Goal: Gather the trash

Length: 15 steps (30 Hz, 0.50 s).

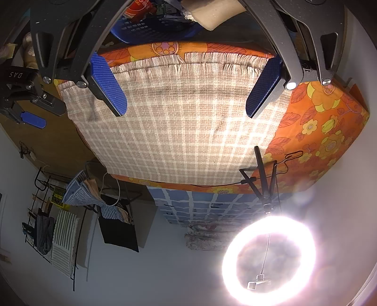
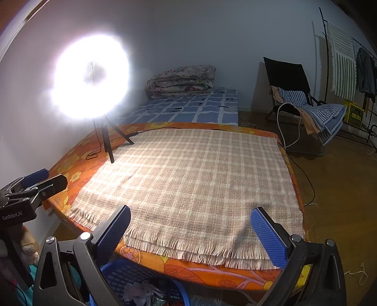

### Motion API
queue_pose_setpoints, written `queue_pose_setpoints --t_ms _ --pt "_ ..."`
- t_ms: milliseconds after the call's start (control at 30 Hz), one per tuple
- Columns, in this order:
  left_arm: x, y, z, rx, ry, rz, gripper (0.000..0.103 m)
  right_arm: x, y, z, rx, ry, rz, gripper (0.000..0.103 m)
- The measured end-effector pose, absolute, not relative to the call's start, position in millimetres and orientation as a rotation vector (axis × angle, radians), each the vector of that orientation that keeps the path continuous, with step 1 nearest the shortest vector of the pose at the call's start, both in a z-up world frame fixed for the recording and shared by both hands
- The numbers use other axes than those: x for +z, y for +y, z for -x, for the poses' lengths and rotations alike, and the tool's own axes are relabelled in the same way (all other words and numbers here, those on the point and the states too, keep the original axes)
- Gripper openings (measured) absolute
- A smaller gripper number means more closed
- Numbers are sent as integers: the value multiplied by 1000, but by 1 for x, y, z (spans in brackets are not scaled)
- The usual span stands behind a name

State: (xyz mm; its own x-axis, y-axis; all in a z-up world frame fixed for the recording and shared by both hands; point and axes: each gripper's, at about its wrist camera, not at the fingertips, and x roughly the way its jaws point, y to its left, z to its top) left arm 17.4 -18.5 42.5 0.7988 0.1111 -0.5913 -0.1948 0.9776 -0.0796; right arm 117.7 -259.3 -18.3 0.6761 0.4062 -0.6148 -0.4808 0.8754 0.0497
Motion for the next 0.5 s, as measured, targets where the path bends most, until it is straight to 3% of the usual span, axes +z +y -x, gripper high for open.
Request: queue_pose_setpoints --t_ms 500 --pt "43 -18 -17 165 625 133 102 -19 -260 -117 499 661 120 103"
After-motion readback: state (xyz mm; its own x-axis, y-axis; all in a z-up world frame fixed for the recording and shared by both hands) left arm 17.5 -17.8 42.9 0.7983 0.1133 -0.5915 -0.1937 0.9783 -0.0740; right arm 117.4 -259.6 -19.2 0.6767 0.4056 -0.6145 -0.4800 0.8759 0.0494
